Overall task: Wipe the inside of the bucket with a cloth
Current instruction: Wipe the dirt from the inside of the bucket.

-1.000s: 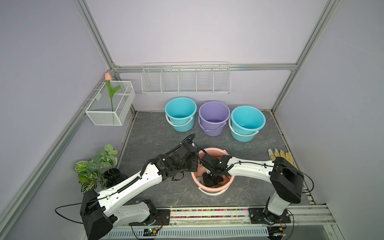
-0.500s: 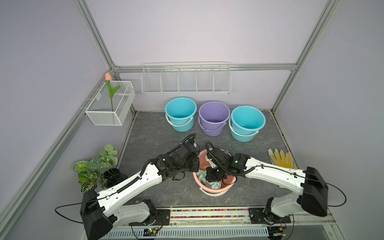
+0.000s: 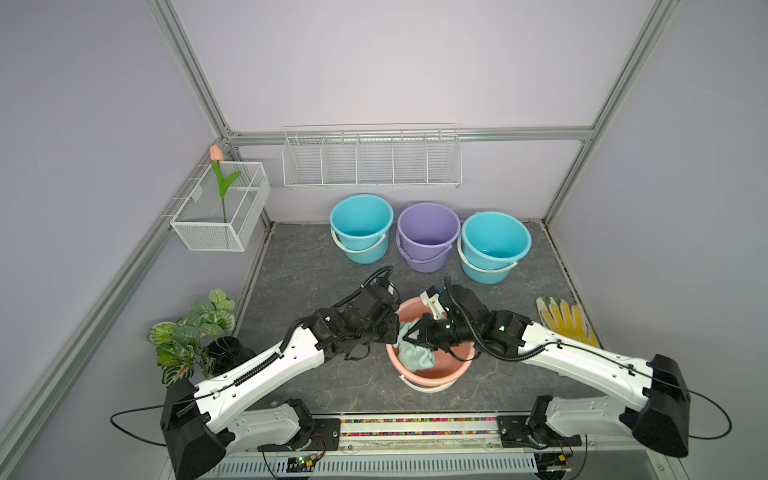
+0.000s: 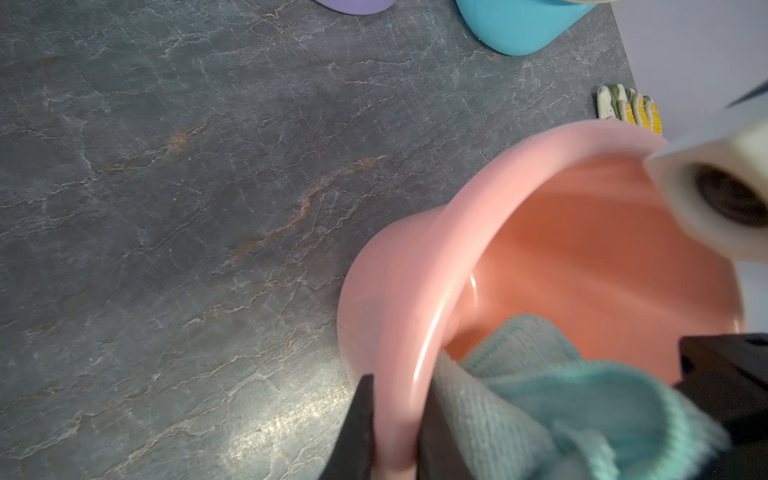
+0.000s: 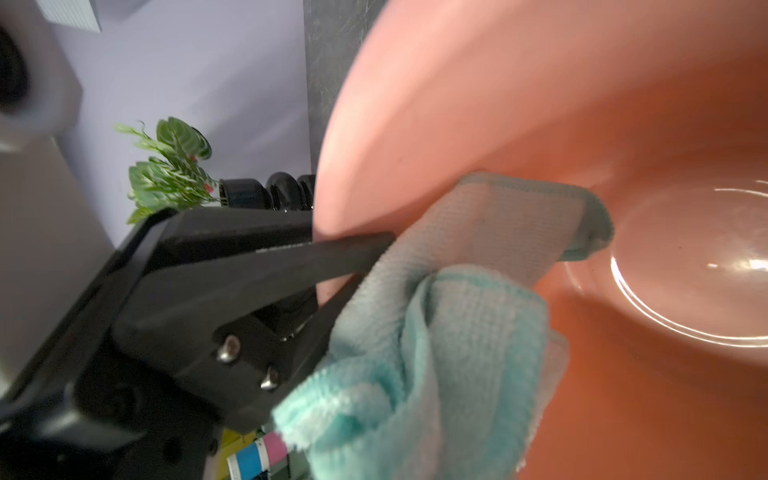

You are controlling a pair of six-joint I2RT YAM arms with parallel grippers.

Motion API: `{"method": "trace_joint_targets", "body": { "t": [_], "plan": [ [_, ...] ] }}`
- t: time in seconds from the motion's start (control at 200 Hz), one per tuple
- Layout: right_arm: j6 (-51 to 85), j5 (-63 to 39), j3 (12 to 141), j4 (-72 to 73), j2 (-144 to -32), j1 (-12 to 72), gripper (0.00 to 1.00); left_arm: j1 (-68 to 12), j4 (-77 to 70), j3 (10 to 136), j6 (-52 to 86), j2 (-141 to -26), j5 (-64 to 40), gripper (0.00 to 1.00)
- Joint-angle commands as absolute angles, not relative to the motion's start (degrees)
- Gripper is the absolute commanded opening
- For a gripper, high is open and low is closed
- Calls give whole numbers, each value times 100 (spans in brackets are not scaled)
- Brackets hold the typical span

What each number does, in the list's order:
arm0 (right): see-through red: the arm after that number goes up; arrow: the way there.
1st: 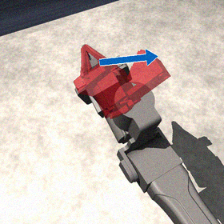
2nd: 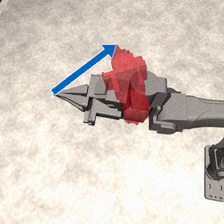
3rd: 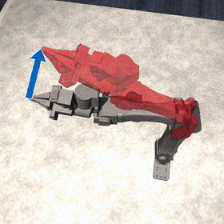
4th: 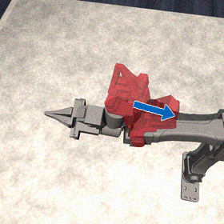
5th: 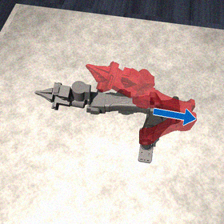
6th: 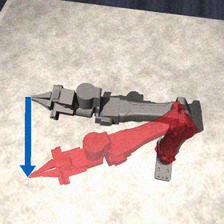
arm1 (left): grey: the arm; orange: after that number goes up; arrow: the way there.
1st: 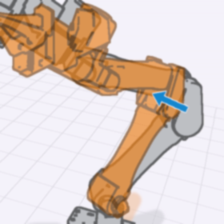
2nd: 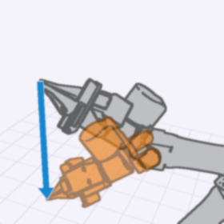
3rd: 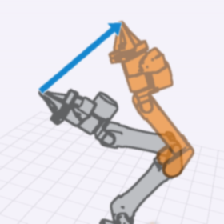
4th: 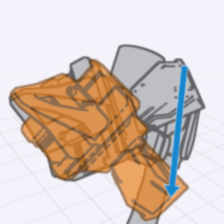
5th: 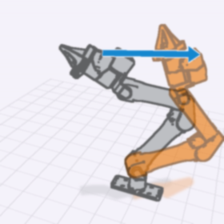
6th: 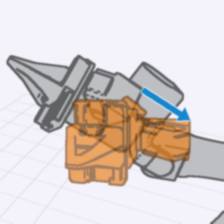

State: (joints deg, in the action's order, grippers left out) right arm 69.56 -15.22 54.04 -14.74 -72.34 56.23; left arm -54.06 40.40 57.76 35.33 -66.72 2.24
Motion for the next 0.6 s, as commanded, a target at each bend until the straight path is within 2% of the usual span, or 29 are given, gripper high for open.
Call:
{"method": "trace_joint_targets", "body": {
  "t": [0.0, 0.25, 0.595],
  "plan": [
    [7803, -1334, 5239, -682, -7257, 5600, 7, -5443, 3867, 6056, 3561, -6614, 138, 0],
    [7927, -357, 5212, -1078, -7608, 5610, 7, -5446, 3808, 6108, 3551, -6704, 62, 0],
    [7910, 292, 5194, -1086, -8688, 5612, 7, -5443, 3832, 6128, 3529, -6724, 71, 0]
  ]
}}
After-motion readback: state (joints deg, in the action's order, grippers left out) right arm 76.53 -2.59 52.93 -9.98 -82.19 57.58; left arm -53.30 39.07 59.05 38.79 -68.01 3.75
